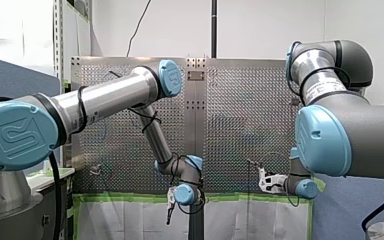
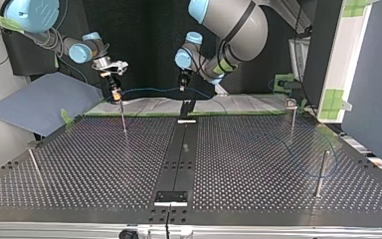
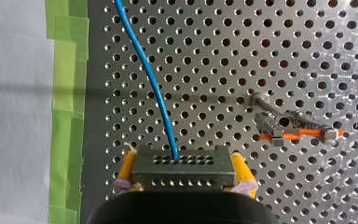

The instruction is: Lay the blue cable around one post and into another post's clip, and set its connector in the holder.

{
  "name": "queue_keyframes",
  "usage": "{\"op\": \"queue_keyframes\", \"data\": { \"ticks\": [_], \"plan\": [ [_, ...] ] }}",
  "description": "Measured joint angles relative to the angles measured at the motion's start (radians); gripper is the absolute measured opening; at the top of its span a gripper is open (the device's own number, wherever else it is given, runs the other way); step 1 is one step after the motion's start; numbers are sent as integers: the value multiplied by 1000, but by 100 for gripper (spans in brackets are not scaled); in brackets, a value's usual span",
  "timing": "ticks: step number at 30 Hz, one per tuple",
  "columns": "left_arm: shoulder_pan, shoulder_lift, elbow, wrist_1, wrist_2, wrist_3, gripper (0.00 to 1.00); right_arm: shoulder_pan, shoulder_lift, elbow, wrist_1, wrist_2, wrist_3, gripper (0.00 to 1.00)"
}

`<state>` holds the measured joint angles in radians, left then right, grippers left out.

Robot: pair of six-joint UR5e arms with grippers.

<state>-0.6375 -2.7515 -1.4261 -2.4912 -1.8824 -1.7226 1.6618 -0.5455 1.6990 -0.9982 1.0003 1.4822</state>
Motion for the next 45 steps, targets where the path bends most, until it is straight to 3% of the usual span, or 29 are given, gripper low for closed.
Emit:
{"op": "queue_keyframes", "data": {
  "ticks": [26,33,45],
  "plan": [
    [6,0,0,0,1,0,27,3,0,0,2,0,0,0],
    [4,0,0,0,-1,1,7,3,0,0,2,0,0,0],
    [4,1,0,-4,1,7,1,4,1,0,-1,0,0,0]
  ]
}}
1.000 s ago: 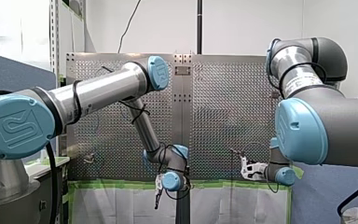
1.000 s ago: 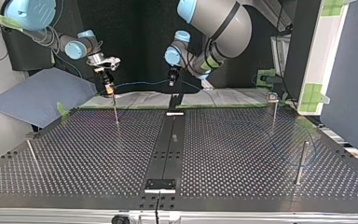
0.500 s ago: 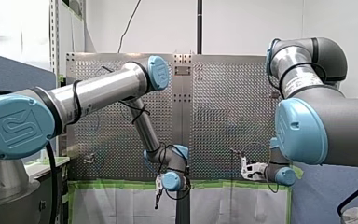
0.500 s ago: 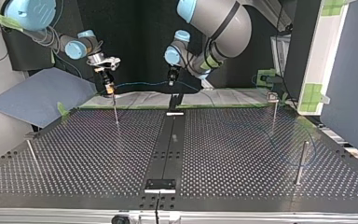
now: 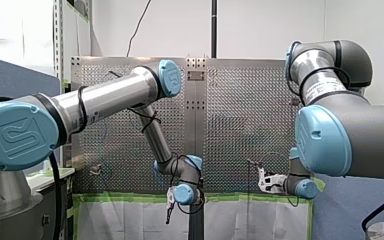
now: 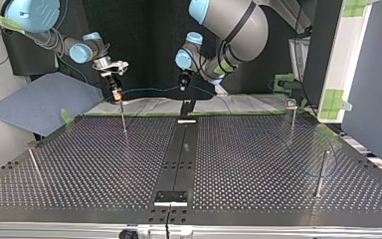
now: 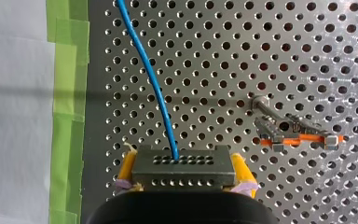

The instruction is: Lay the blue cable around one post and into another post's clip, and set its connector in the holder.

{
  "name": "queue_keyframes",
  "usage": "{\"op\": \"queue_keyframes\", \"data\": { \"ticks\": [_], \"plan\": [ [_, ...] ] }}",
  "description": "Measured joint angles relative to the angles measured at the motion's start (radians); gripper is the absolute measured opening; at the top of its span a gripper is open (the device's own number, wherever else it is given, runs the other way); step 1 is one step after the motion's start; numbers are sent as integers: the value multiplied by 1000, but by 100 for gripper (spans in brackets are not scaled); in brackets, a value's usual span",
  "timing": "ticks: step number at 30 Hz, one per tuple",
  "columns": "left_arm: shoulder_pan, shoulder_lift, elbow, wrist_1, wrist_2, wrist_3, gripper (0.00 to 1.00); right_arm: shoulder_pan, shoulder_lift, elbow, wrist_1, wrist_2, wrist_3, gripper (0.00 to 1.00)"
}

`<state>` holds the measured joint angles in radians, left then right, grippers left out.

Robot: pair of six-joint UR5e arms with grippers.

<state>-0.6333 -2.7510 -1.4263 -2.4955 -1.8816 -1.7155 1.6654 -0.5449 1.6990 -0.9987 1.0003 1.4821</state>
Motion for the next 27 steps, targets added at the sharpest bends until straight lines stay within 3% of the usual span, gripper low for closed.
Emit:
{"op": "queue_keyframes", "data": {
  "ticks": [9,19,27],
  "plan": [
    [-1,0,0,-2,5,12,1,-4,0,0,0,3,0,0],
    [-26,0,9,19,7,51,1,-15,0,-1,0,51,0,0],
    [-66,0,42,22,-8,59,1,-40,-1,-1,3,77,0,0]
  ]
}}
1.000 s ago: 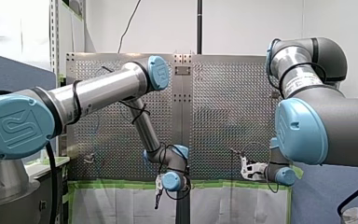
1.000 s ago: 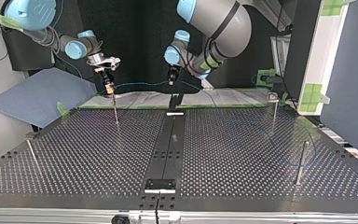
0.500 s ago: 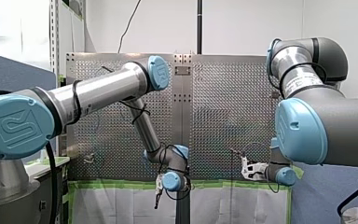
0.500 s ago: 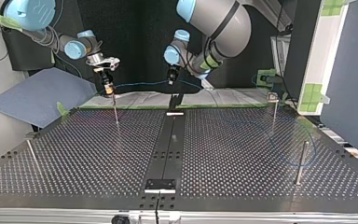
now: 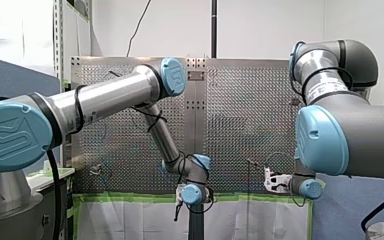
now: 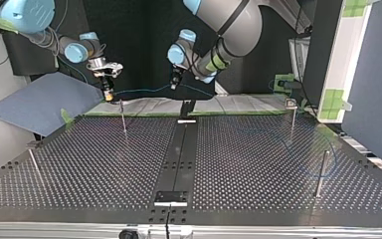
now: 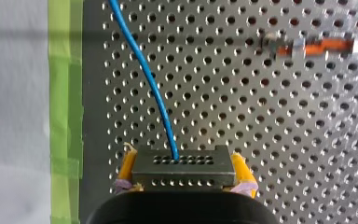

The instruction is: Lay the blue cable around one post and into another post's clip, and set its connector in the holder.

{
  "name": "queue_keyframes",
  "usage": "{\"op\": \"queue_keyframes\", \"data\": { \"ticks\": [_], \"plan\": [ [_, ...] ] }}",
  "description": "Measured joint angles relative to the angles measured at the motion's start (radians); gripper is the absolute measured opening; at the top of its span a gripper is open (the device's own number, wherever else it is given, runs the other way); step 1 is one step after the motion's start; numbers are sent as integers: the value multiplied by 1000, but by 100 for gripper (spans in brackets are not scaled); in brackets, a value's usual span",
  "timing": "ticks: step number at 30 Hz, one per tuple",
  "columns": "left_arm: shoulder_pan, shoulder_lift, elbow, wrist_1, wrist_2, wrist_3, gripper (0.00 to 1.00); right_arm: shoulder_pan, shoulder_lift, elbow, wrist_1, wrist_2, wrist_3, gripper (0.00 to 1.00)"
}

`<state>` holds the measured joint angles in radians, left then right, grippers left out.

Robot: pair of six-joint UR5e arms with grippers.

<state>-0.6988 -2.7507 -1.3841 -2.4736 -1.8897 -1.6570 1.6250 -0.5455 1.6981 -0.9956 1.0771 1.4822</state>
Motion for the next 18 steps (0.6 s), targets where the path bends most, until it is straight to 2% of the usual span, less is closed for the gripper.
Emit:
{"op": "queue_keyframes", "data": {
  "ticks": [9,18],
  "plan": [
    [-45,10,60,-9,-48,-1,1,-34,-2,0,1,-13,-2,0],
    [-68,42,69,-16,-56,0,1,-61,-27,0,9,-20,-1,0]
  ]
}}
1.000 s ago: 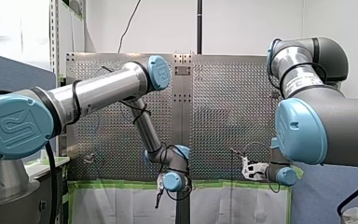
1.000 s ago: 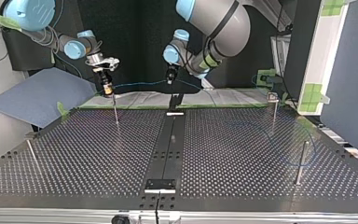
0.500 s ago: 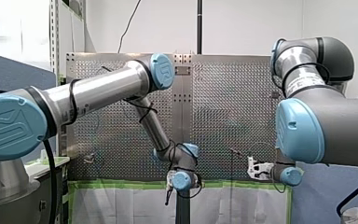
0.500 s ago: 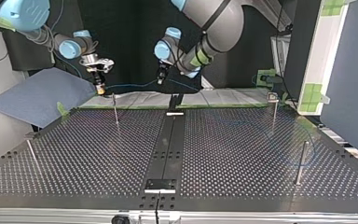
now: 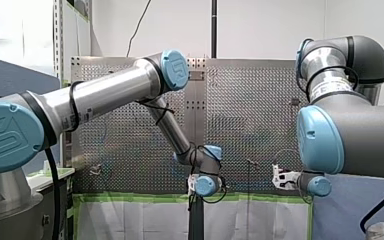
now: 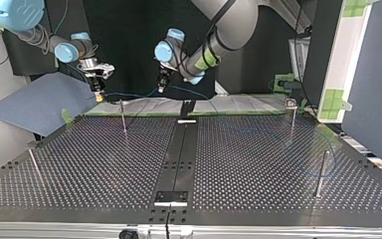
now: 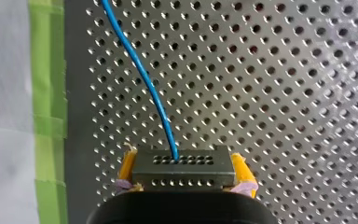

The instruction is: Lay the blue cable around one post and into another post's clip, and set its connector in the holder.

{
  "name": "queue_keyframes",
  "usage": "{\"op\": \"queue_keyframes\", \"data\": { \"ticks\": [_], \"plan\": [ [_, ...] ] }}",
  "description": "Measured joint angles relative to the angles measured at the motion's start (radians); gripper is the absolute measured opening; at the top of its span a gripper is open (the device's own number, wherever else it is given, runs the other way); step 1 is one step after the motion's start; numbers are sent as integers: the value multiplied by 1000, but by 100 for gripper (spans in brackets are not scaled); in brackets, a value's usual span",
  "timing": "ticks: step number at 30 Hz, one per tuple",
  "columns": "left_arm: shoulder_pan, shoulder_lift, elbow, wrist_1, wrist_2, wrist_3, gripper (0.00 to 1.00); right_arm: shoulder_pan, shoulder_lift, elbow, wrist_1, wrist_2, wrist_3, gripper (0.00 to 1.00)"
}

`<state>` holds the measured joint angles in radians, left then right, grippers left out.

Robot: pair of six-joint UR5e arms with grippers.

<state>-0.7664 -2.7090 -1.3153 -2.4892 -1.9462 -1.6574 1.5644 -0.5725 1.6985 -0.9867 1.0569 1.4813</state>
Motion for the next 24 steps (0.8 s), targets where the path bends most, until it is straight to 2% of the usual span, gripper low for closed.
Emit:
{"op": "queue_keyframes", "data": {
  "ticks": [10,20,24],
  "plan": [
    [-37,42,3,-16,-3,5,1,-31,-23,0,2,-25,17,0],
    [-67,43,28,-27,-2,15,1,-63,-32,0,-16,-35,65,0],
    [-77,43,31,-26,1,15,1,-73,-32,0,-23,-33,78,0]
  ]
}}
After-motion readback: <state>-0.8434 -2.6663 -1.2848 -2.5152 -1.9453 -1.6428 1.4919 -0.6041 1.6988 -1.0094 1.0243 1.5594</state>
